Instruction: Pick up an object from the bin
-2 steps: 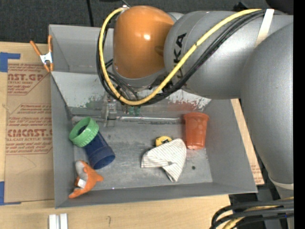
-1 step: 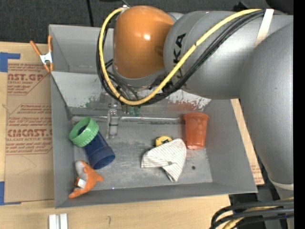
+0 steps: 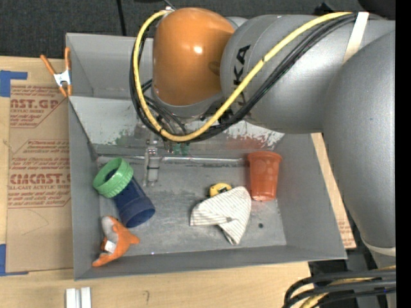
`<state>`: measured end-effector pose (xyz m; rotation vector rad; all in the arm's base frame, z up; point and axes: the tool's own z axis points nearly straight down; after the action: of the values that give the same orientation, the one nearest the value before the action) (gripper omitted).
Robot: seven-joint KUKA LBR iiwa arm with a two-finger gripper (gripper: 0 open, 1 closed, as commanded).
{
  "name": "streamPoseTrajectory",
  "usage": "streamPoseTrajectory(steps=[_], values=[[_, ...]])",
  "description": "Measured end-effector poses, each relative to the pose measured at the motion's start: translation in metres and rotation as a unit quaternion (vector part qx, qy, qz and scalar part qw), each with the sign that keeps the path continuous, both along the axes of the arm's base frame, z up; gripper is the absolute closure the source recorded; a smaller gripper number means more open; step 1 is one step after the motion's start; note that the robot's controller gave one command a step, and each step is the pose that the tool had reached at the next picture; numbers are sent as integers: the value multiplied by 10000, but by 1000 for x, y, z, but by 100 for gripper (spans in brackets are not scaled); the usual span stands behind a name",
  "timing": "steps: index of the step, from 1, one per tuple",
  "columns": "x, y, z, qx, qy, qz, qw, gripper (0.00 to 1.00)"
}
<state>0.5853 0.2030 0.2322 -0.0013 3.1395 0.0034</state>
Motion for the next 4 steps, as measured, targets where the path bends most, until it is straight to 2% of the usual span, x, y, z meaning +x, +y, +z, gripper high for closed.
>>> streamPoseTrajectory(steps=[1,2,3,4], values=[[-11,12,-19,-4,-39,281,9996,0],[-23,33,-61,-2,-1,290,9996,0],[-14,36,-109,0,-10,172,9999,0],[-23,26,-151,53,-115,-172,9998,0]])
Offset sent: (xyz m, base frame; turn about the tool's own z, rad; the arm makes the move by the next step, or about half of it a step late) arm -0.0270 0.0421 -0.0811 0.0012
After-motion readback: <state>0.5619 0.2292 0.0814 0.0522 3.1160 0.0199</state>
